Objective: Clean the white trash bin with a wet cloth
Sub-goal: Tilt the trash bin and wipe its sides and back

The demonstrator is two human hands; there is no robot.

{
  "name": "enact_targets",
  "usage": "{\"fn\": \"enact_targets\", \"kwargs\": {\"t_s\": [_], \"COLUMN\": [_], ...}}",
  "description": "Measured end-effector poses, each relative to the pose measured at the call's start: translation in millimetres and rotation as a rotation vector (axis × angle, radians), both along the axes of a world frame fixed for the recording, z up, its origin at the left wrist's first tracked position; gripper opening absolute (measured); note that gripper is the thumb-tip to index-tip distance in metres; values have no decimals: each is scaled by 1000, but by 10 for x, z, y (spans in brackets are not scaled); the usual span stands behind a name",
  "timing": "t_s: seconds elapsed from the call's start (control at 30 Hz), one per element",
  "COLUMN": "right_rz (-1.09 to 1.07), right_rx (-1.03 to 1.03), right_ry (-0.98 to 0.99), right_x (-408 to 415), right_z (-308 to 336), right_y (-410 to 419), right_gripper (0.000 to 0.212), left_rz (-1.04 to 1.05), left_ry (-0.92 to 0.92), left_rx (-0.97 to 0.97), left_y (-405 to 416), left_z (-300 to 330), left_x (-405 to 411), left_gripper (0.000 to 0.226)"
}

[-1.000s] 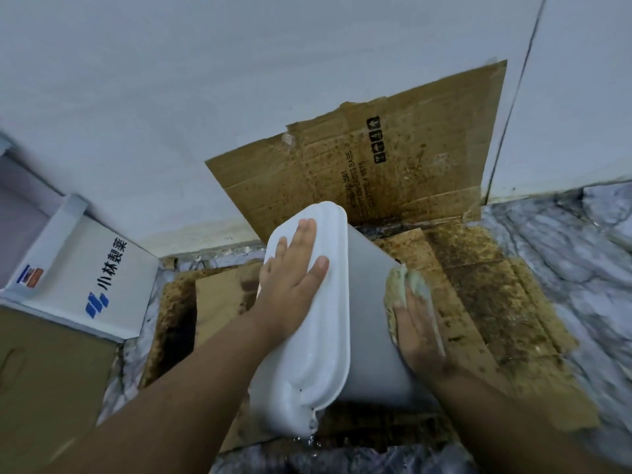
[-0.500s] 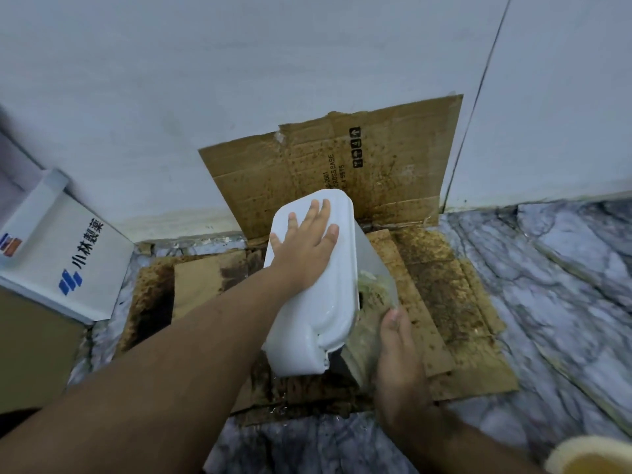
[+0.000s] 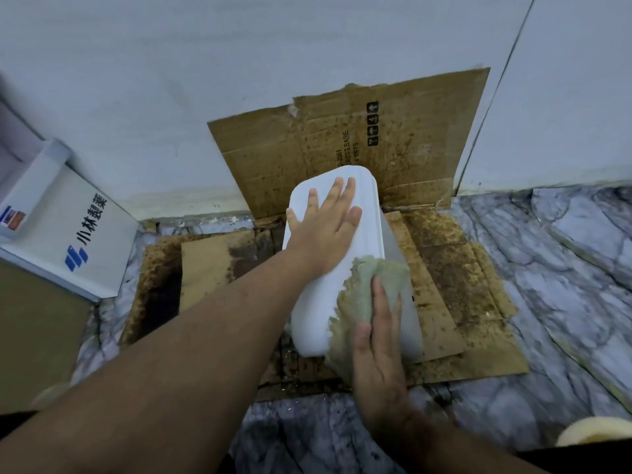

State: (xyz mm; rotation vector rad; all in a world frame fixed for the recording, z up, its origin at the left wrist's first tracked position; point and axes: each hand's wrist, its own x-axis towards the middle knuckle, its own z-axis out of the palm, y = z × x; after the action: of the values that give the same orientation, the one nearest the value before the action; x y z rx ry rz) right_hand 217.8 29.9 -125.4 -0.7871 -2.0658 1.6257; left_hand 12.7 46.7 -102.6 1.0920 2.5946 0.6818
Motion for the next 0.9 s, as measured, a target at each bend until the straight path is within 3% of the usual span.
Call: {"fn": "enact_targets", "kwargs": {"t_s": [0.13,0.23,0.43,0.6,0.77,0.9], "right_rz": [-72,-66,-34,-147,-76,-70], "right_rx": [37,102,280,154,263,226], "right_ry": [-18,87,123,76,124,152], "right_x": [22,-62,-221,-265,-277,-307], "right_z": [-85,-64,-55,-80,-133,-120], "right_y": [-256,-187,157,-14,143,196], "right_gripper": [54,42,65,72,73,72], "left_rz": [2,2,-1,5,1,-5], "left_ry": [-6,-14,-18,-11,-11,-6], "left_rx": [8,8,5,12,2,-3], "left_y": [12,-6,11,-27,-30,-2], "left_z": [-15,-44,-70,-77,-68,-74], "left_x": [-37,-80,-109,-76,-100,-111], "left_gripper": [59,60,61,60,62,62]}}
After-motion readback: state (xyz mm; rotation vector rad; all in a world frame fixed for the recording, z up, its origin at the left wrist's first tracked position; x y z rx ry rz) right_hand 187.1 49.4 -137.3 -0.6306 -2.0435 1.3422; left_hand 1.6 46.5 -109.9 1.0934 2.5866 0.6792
